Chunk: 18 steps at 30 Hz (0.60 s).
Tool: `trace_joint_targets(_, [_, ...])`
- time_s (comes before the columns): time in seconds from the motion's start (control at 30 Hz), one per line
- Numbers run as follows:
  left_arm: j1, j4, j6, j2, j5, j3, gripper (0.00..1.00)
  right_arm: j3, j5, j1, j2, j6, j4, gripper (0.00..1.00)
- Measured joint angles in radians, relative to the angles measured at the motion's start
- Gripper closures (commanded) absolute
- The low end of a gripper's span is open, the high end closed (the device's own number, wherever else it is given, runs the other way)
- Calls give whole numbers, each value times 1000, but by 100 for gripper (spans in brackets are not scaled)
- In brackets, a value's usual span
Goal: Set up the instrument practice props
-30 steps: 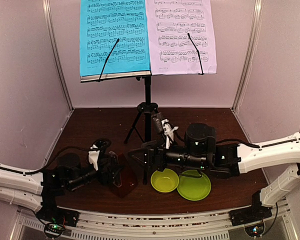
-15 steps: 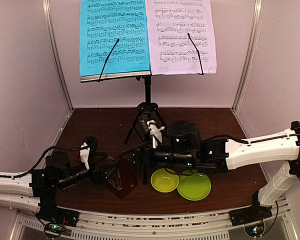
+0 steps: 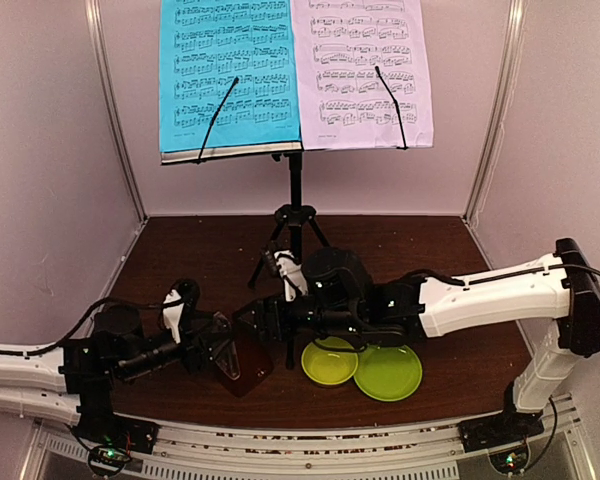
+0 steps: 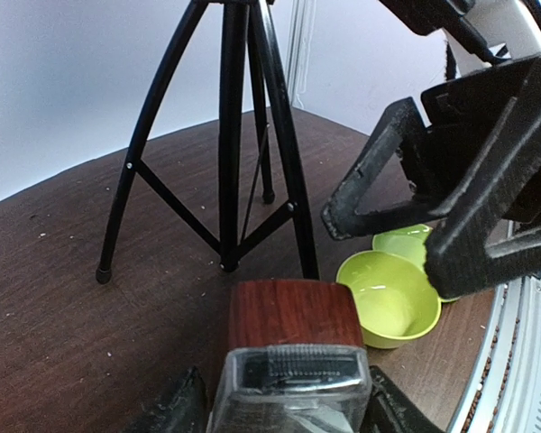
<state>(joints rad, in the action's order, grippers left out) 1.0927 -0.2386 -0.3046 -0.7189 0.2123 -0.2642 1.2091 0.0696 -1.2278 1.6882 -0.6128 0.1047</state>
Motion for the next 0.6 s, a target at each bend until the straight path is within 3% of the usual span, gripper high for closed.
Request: trace_joint_targets(0.6, [0,32,45,43,-18,-3,43,49,0,6,58,-23,-4,32])
